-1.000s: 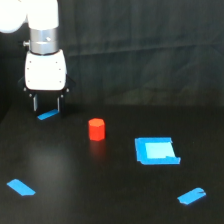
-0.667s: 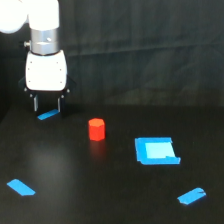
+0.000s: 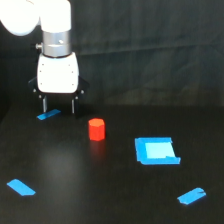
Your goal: Pick up the red object from the table
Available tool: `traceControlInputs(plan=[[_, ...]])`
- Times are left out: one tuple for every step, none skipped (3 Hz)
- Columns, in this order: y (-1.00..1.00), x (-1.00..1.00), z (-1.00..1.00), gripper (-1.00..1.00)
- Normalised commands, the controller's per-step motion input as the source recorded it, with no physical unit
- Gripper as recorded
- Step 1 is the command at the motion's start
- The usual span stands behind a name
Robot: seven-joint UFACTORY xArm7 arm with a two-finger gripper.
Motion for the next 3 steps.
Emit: traceControlInputs(plan=[[-0.16, 0.92, 0.05, 1.00], [-0.33, 0.85, 0.36, 1.00], [-0.66, 0.86, 0.34, 1.00]])
